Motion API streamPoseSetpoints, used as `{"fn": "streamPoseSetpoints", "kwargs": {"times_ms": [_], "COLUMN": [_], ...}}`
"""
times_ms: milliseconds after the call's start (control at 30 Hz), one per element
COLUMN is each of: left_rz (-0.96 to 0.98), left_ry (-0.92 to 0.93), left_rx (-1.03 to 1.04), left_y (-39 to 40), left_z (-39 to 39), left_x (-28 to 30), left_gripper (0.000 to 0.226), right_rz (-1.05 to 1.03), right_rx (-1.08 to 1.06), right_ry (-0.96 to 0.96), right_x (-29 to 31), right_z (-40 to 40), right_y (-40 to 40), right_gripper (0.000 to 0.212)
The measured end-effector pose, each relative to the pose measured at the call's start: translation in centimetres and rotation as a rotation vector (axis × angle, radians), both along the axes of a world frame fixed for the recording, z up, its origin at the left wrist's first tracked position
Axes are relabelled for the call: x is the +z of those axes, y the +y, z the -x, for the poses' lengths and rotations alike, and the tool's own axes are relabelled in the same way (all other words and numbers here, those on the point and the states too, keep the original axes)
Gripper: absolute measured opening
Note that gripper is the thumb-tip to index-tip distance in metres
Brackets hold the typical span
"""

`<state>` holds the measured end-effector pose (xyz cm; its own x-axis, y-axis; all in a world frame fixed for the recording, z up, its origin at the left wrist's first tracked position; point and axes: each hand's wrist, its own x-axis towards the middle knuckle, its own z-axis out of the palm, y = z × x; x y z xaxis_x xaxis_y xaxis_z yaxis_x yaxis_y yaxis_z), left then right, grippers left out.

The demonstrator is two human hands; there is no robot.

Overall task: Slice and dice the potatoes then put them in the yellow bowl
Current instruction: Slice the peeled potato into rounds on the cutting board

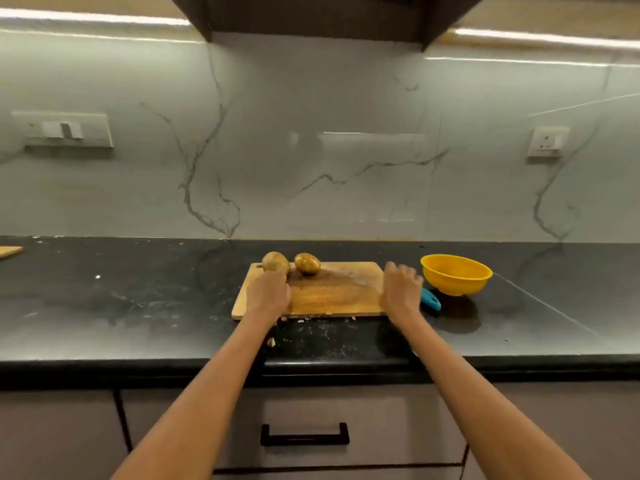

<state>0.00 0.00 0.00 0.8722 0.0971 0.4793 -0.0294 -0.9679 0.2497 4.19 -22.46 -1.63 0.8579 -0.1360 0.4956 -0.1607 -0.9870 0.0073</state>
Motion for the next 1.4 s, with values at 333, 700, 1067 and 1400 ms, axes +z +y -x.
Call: {"fn": "streamPoseSetpoints", "kwargs": {"times_ms": [333, 700, 1067, 1400], "left_rz": [-0.080, -0.317, -0.086, 0.445], "left_ry": [-0.130, 0.157, 0.111, 0.298], "left_rx": [-0.032, -0.113, -0.237, -0.516], "left_y": [-0.8, -1.7, -3.7, -6.3], "left_z": [-3.7, -13.2, -12.7, -8.4], "left_x": [-0.1, -0.9, -1.5, -1.2], "left_gripper": [0.021, 0.064, 0.068, 0.046], "right_rz": [-0.109, -0.413, -0.825, -1.014], "right_rx": [-0.117, 0.206, 0.448, 0.401], "right_ry": [0.101, -0.161, -0.105, 0.176], "right_x": [-0.4, 0.8, 0.6, 1.0], "right_z": [-3.1, -8.3, -9.3, -4.4], "right_y": [-3.6, 0.6, 2.3, 1.8], "right_gripper": [0.022, 0.026, 0.017, 0.035]}}
